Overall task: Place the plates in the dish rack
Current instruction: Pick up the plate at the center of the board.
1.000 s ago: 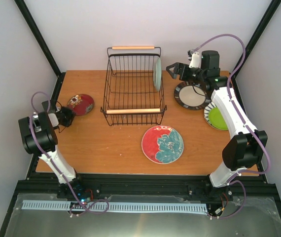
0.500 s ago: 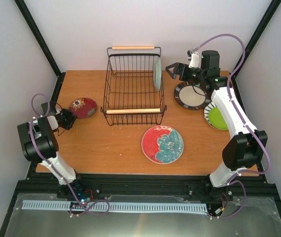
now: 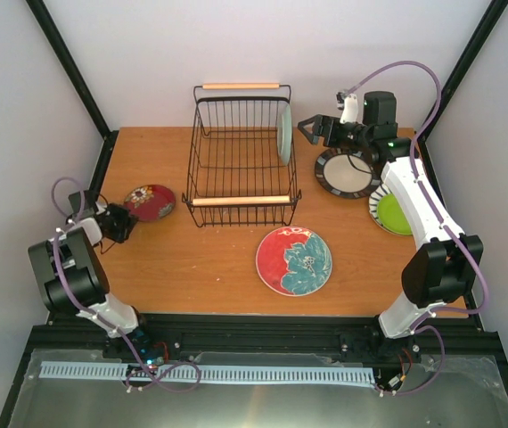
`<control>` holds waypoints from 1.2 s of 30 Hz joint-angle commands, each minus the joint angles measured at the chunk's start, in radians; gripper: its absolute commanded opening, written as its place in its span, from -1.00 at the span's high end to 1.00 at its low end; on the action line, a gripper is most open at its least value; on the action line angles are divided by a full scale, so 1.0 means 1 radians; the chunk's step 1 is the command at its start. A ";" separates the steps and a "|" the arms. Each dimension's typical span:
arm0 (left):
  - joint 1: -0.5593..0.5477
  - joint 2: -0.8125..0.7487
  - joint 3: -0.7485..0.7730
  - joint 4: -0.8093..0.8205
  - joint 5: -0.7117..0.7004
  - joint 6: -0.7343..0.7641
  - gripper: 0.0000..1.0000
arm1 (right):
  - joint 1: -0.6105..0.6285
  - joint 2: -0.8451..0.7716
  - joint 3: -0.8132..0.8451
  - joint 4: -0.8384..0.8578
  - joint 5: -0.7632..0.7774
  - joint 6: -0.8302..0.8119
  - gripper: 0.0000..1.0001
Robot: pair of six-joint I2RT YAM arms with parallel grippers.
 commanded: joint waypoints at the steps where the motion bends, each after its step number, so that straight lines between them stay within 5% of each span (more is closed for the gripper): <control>1: 0.006 -0.095 -0.017 0.008 0.067 0.013 0.99 | -0.009 -0.005 -0.003 -0.006 -0.019 -0.033 -0.87; 14: 0.007 -0.318 -0.118 -0.113 0.091 0.022 0.99 | 0.025 -0.040 -0.035 -0.006 -0.036 -0.055 -0.87; 36: 0.051 -0.333 0.160 -0.185 0.115 -0.012 0.99 | 0.130 -0.031 0.035 -0.060 -0.037 -0.146 -0.87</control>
